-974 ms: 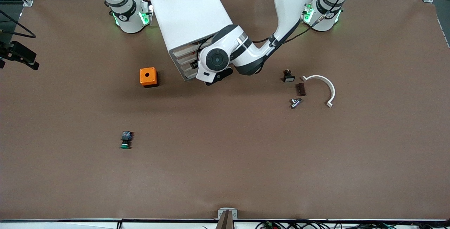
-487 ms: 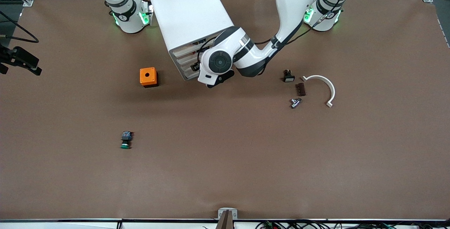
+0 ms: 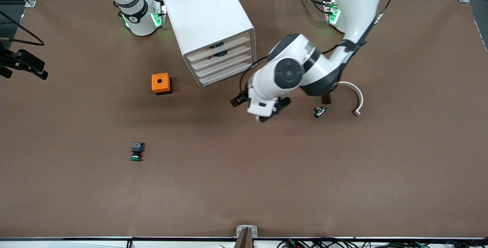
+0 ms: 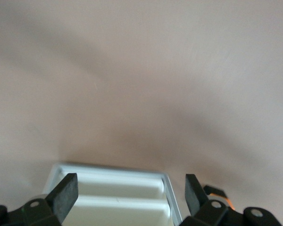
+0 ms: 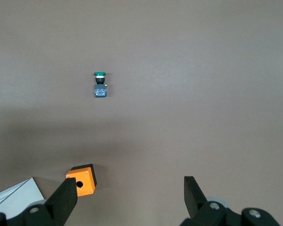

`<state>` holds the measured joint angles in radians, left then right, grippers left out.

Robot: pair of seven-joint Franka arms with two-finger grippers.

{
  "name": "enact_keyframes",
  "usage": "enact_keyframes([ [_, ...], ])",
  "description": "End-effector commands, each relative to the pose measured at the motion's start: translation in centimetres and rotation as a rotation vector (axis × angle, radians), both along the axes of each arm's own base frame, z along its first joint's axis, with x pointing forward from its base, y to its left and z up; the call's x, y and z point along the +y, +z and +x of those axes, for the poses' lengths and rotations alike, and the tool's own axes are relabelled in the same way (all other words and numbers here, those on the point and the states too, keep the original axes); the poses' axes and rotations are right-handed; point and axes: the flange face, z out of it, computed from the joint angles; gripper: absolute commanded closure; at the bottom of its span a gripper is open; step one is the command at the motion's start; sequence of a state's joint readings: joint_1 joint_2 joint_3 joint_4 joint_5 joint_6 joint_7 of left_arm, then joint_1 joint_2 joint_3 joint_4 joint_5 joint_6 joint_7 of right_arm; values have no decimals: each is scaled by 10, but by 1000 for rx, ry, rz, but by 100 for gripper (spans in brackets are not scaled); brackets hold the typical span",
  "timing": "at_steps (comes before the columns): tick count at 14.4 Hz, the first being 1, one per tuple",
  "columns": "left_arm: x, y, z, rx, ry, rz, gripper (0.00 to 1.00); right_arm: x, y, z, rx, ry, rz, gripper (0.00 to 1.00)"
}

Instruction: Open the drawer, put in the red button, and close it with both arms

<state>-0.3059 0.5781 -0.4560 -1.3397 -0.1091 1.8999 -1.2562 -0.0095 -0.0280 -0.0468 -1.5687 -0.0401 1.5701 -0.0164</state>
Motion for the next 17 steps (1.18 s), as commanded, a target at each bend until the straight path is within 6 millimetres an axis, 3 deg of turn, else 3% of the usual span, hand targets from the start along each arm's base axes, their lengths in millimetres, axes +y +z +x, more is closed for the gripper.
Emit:
enact_keyframes([
  [1, 63, 57, 14, -81, -37, 34, 0, 2, 1, -3, -2, 5, 15, 0],
  [2, 83, 78, 17, -111, -68, 37, 0, 2, 0, -3, -1, 5, 16, 0],
  [4, 144, 113, 27, -136, -151, 50, 0, 2, 1, -3, -2, 5, 15, 0],
  [9, 291, 169, 24, -118, -360, 74, 0, 3, -3, -3, 5, 7, 17, 0],
  [12, 336, 172, 31, -132, -390, 72, 0, 2, -3, -3, 7, 5, 18, 0],
  [17, 404, 147, 33, -83, -534, 73, 0, 3, -3, -3, 7, 7, 17, 0],
])
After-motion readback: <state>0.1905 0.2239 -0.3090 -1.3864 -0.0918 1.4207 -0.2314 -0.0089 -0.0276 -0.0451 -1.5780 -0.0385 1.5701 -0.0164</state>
